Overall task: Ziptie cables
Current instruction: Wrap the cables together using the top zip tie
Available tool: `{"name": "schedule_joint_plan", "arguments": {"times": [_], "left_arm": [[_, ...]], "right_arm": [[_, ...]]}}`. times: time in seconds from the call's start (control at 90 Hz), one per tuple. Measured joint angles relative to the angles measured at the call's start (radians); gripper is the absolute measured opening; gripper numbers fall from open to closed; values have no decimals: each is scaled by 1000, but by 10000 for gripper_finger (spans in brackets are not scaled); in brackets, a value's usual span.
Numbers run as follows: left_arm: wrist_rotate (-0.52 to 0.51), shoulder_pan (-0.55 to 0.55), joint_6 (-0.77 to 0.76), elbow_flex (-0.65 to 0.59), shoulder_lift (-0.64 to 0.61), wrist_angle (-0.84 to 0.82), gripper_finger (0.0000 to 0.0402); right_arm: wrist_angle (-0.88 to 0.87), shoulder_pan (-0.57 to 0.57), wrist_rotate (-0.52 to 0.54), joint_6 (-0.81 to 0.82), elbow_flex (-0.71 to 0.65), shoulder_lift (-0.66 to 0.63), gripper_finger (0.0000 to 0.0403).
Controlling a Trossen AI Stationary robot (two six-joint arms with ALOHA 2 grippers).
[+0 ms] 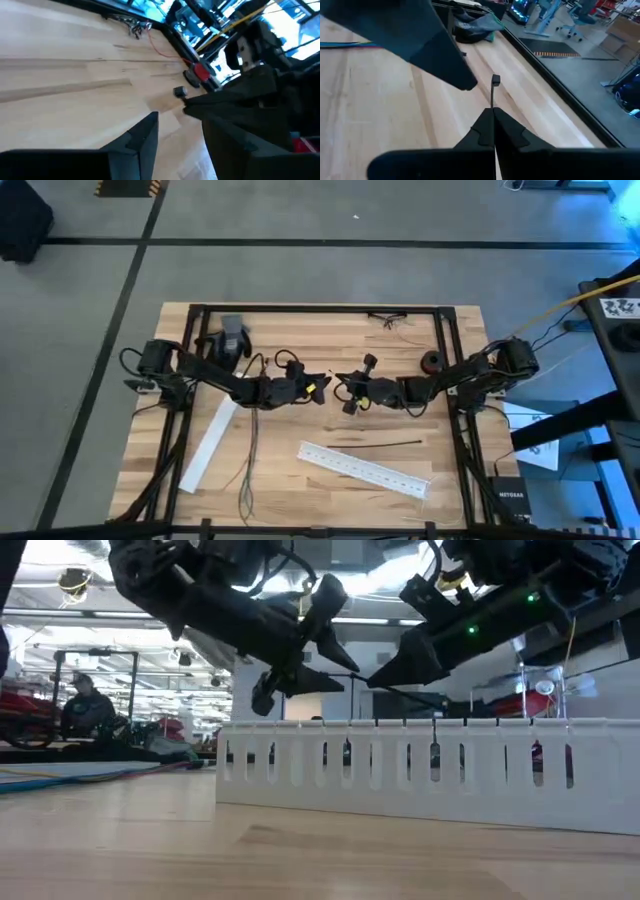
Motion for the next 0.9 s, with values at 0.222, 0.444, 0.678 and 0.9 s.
{"name": "schedule_joint_plan", "arguments": {"times": [0.222, 0.444, 0.678, 0.9], "left_arm": [[-26, 9, 52, 23, 18, -2, 147], [-24, -26, 235, 20, -35, -26, 137], [-18, -67, 473, 19, -168, -190, 124], [22, -78, 693, 18, -323, -339, 123]], "right_arm": [[14, 0, 7, 15, 0, 1, 0], [-1, 1, -3, 19, 0, -12, 0], [-85, -8, -109, 80, -1, -156, 0], [-77, -81, -398, 196, 1, -289, 0]]}}
